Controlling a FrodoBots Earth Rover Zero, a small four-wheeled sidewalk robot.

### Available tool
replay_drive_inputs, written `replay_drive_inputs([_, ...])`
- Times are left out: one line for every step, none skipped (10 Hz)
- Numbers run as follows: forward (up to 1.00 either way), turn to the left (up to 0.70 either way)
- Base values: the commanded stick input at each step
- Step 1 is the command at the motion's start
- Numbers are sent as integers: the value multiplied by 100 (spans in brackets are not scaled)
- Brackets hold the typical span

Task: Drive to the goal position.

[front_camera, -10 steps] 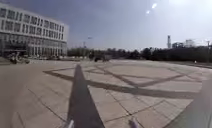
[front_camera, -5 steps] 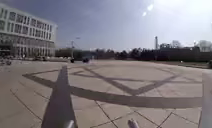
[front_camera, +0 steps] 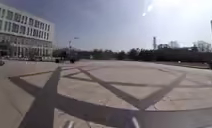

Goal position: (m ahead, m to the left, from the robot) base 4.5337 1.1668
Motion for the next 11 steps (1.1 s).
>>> replay_drive_inputs([100, 27])
replay_drive_inputs([100, 27])
replay_drive_inputs([100, 27])
replay_drive_inputs([100, 27])
replay_drive_inputs([100, 27])
replay_drive_inputs([100, 27])
replay_drive_inputs([100, 27])
replay_drive_inputs([100, 23])
replay_drive_inputs([100, 8])
replay_drive_inputs([100, 0])
replay_drive_inputs([100, 0])
